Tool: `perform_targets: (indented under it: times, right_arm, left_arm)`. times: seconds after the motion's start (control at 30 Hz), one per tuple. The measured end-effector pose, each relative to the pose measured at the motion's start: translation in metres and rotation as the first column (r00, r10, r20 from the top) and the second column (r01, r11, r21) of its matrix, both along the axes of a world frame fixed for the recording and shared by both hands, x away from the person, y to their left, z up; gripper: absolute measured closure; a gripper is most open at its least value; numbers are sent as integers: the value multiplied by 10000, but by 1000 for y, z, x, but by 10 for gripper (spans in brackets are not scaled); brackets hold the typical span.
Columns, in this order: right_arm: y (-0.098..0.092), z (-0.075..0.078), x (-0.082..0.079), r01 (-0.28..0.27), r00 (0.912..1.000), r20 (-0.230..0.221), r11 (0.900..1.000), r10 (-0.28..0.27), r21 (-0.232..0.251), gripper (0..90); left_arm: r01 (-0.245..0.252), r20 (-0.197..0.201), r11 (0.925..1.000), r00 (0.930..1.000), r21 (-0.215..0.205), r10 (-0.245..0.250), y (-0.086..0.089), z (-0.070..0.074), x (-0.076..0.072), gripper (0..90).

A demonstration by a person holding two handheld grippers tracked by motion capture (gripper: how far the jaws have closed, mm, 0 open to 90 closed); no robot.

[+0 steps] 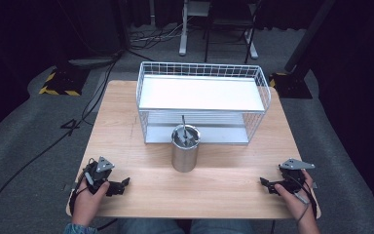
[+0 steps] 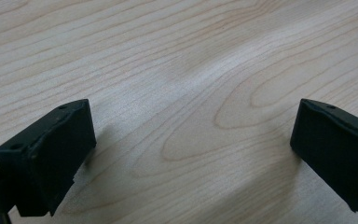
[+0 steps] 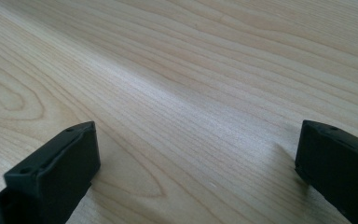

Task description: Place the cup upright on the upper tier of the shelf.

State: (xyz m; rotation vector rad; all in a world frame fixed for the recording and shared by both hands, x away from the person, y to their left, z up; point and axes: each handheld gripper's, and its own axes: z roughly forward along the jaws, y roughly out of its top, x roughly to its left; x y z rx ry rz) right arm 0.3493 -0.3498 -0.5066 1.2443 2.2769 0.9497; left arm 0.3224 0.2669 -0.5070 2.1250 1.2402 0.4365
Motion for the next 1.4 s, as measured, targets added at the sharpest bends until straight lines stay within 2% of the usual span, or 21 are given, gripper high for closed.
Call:
perform_targets:
  times: [0.23, 0.33, 0.37, 0.43, 0.53, 0.6, 0.67, 0.73, 0.77, 0.83, 0.97, 1.07, 1.1, 1.17, 1.2, 1.3, 1.33, 1.37, 1.4]
  right_arm:
    - [0, 0, 0, 16, 10000, -7, 10000, -16, 4, 0]
    - [0, 0, 0, 15, 10000, -6, 10000, -15, 4, 0]
    - [0, 0, 0, 12, 10000, -5, 10000, -12, 2, 0]
    - [0, 0, 0, 15, 10000, -7, 10000, -15, 3, 0]
    - [0, 0, 0, 15, 10000, -8, 10000, -15, 4, 0]
    - [0, 0, 0, 15, 10000, -9, 10000, -15, 3, 0]
    - [0, 0, 0, 16, 10000, -9, 10000, -16, 4, 0]
    - [0, 0, 0, 14, 10000, -9, 10000, -14, 4, 0]
    - [0, 0, 0, 14, 10000, -9, 10000, -14, 4, 0]
    - [0, 0, 0, 16, 10000, -9, 10000, -16, 4, 0]
    - [0, 0, 0, 30, 10000, -15, 10000, -30, 6, 0]
    - [0, 0, 0, 30, 10000, -15, 10000, -30, 6, 0]
    - [0, 0, 0, 30, 10000, -17, 10000, -30, 8, 0]
    - [0, 0, 0, 31, 10000, -14, 10000, -31, 7, 0]
    - [0, 0, 0, 31, 10000, -14, 10000, -31, 7, 0]
    - [0, 0, 0, 30, 10000, -14, 10000, -30, 8, 0]
    - [0, 0, 0, 31, 10000, -11, 10000, -31, 8, 0]
    - [0, 0, 0, 26, 10000, -6, 10000, -26, 4, 0]
    - [0, 0, 0, 29, 10000, -11, 10000, -29, 8, 0]
  left_arm:
    - [-19, 103, 10000, 9999, 3, 19, 1, 0, -1, 20]
    - [54, 304, 10000, 9995, -42, -52, 3, 2, -3, 159]
    - [107, 363, 9999, 9993, -54, -105, 3, 3, -3, 172]
    - [55, 542, 9998, 9985, -195, -44, 4, 5, -5, 147]
    - [51, 842, 9971, 9964, -760, 13, 4, 10, -8, 152]
    - [220, 1233, 9929, 9923, -1168, -75, 4, 15, -10, 152]
    - [271, 1363, 9918, 9906, -1251, -99, 4, 18, -11, 152]
    - [554, 1742, 9845, 9844, -1663, -260, 2, 25, -15, 153]
    - [554, 1742, 9845, 9844, -1663, -260, 2, 25, -15, 153]
    - [769, 1931, 9786, 9804, -1907, -394, 1, 29, -16, 153]
    - [979, 2344, 9723, 9710, -2123, -466, -3, 36, -20, 153]
    - [1042, 2537, 9624, 9665, -2507, -385, -4, 41, -21, 152]
    - [1023, 2679, 9550, 9631, -2784, -251, -5, 44, -22, 152]
    - [1012, 2780, 9472, 9605, -3042, -134, -6, 48, -22, 152]
    - [1012, 2780, 9472, 9605, -3042, -134, -6, 48, -22, 151]
    - [1115, 2981, 9414, 9545, -3183, -122, -10, 52, -23, 151]
    - [1203, 3116, 9369, 9501, -3282, -129, -13, 55, -23, 151]
    - [1203, 3116, 9369, 9501, -3282, -129, -13, 55, -23, 150]
    - [1307, 3255, 9346, 9454, -3309, -169, -17, 59, -23, 150]
